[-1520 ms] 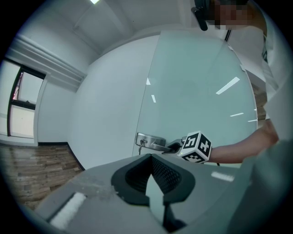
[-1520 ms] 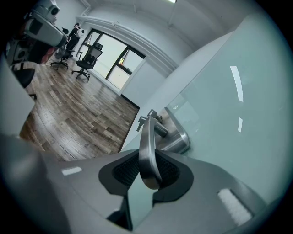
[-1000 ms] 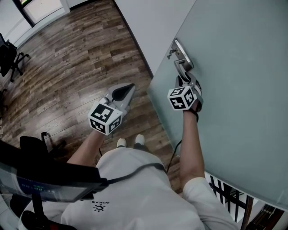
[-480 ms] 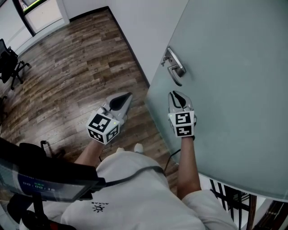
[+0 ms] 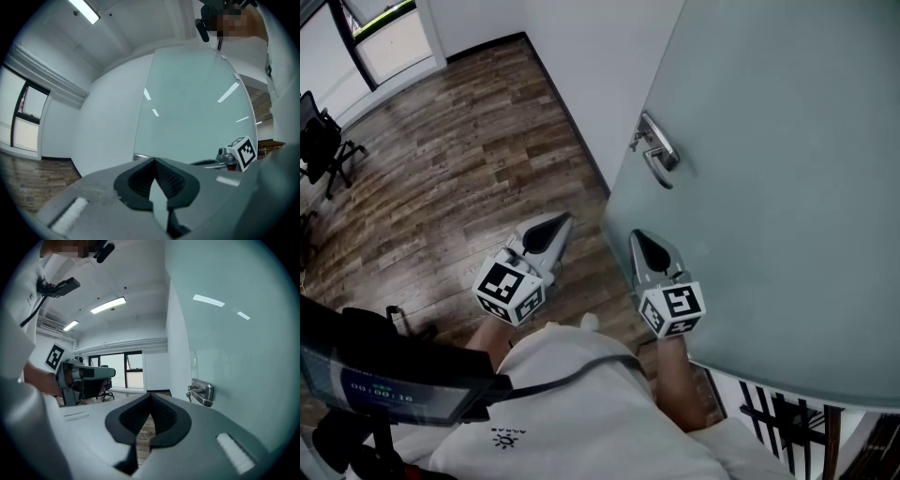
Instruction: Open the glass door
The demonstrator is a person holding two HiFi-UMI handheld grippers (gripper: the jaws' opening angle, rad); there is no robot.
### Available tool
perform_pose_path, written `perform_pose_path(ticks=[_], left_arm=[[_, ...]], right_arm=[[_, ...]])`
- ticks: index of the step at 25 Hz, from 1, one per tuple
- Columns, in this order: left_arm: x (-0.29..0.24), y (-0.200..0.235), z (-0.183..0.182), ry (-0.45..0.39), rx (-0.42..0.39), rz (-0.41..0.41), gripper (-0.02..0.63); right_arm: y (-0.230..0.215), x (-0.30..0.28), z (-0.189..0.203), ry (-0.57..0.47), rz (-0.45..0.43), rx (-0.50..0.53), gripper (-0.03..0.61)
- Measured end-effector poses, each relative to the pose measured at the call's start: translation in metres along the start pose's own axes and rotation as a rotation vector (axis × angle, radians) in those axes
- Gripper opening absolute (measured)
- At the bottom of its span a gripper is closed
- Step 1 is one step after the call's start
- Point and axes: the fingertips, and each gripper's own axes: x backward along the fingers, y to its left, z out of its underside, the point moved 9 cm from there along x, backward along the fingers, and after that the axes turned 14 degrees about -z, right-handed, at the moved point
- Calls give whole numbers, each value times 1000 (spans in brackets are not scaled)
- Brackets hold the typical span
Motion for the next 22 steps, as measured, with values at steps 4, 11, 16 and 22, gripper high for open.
perform_pose_path(ticks=[4,11,16,22], left_arm=[[4,-4,-1,-3,2,1,3],[3,1,6,-6,2,15,3],[17,2,14,-1,10,29,3],[26,12,40,0,-2,25,3]], right_arm=[[2,7,-6,-9,8,4,8],[6,4,-3,-32,33,0,8],[21,10,0,-32,53,-5,8],[28,0,28,-1,64,-17,8]])
